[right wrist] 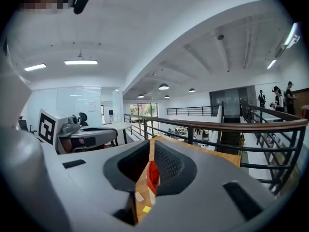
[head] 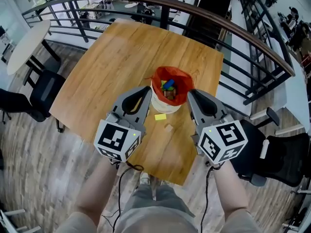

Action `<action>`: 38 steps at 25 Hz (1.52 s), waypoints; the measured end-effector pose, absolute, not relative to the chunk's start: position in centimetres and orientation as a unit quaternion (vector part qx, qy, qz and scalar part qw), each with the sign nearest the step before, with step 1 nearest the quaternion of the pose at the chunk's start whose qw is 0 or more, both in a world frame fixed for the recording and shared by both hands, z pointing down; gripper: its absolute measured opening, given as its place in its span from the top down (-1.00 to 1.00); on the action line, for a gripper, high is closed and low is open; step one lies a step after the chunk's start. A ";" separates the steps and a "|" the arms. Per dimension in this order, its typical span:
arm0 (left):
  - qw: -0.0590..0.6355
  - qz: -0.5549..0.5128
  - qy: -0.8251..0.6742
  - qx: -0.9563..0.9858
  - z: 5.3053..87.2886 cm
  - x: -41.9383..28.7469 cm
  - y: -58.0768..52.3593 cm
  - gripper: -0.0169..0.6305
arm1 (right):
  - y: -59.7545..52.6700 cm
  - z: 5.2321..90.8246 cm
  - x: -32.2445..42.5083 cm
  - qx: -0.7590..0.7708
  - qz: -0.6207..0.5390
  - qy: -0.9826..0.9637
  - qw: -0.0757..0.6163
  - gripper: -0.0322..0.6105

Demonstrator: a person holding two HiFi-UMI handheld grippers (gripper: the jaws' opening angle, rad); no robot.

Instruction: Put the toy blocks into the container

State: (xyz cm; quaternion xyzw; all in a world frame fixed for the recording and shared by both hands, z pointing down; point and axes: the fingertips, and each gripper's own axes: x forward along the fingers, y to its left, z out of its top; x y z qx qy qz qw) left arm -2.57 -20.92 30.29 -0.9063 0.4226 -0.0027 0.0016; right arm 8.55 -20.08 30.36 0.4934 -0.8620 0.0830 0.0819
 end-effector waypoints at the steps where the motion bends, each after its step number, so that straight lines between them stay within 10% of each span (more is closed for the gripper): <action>1: 0.005 0.002 0.422 -0.906 29.5 -2.7 -20.1 0.91 | -19.1 29.6 8.4 0.489 0.080 -0.865 0.074 0.77; 38: 0.029 0.047 0.432 -0.900 23.4 -4.8 1.7 0.91 | 3.2 24.5 4.6 0.407 0.022 -0.913 0.016 0.78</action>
